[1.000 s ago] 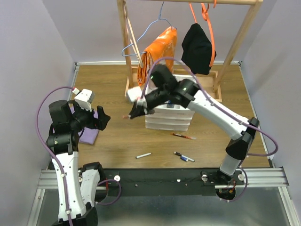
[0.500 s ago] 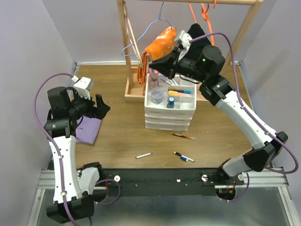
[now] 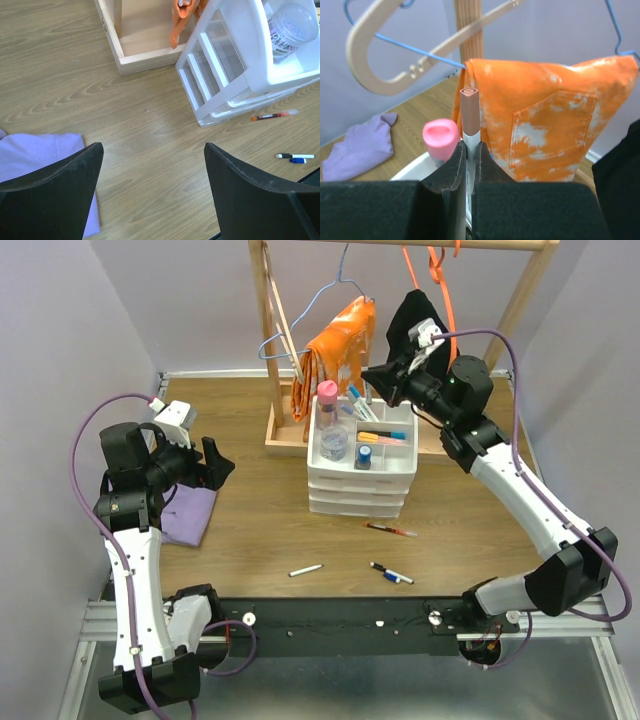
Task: Sort the stationery into containers
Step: Place the pen in the storage box.
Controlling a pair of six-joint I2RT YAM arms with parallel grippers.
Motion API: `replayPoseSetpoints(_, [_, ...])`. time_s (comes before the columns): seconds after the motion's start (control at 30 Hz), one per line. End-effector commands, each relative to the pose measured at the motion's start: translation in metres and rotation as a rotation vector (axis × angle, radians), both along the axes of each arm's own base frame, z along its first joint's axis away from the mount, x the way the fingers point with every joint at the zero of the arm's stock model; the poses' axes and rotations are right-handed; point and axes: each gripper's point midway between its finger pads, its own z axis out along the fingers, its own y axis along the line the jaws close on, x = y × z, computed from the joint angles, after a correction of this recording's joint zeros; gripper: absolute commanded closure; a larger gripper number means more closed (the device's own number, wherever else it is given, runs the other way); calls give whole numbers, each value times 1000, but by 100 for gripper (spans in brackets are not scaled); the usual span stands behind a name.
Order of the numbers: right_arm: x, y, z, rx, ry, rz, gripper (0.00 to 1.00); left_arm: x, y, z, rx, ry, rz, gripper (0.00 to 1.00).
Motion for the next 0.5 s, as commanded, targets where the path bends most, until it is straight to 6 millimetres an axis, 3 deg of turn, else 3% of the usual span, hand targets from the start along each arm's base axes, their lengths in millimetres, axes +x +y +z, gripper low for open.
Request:
replayPoseSetpoints(0.0, [6, -17, -8, -13, -36, -62, 99, 1, -2, 4, -20, -12, -5, 9])
replayPoseSetpoints(0.3, [11, -22, -54, -96, -16, -80, 99, 4, -2, 0, -32, 0, 1, 9])
replayPoseSetpoints(0.47, [14, -25, -66, -95, 7, -99, 99, 4, -2, 0, -28, 3, 0, 9])
